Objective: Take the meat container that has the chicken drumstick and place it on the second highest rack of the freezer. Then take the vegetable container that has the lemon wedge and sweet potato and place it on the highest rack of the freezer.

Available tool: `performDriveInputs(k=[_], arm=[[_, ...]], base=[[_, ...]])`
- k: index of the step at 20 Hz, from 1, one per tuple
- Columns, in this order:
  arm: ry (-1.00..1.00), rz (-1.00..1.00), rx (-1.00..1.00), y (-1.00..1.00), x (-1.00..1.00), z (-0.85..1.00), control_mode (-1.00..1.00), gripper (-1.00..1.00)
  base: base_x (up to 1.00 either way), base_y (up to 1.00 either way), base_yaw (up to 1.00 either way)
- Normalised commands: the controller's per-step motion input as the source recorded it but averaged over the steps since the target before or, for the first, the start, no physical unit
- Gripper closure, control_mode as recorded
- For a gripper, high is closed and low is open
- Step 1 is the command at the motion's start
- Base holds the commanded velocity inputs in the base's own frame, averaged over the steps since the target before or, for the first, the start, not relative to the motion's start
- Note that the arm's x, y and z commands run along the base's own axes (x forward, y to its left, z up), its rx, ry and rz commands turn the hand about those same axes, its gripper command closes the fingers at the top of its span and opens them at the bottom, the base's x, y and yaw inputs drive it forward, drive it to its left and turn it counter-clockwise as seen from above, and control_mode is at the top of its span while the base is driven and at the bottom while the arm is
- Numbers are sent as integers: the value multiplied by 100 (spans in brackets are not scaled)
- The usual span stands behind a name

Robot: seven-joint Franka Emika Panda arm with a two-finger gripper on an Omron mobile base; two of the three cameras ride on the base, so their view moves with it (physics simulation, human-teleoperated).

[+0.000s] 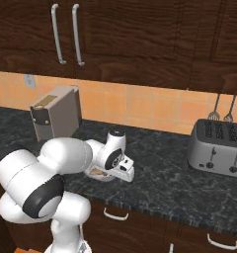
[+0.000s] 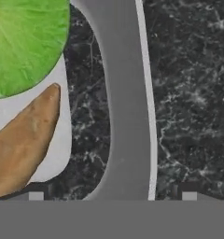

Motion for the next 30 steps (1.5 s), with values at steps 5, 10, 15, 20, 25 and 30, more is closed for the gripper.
performDriveInputs(k=[5,10,15,20,25,30], arm=[[0,-2,0,0,0,-28,-100,-100],[0,0,0,0,0,-1,-100,-100],[0,-1,0,0,0,0,-100,100],[0,0,0,0,0,0,-100,100],[0,0,0,0,0,0,-100,100],[-2,0,0,-7,-23,38,-100,100]], base=[[0,0,0],[0,0,0],[0,0,0],[0,0,0],[0,0,0],[0,0,0]])
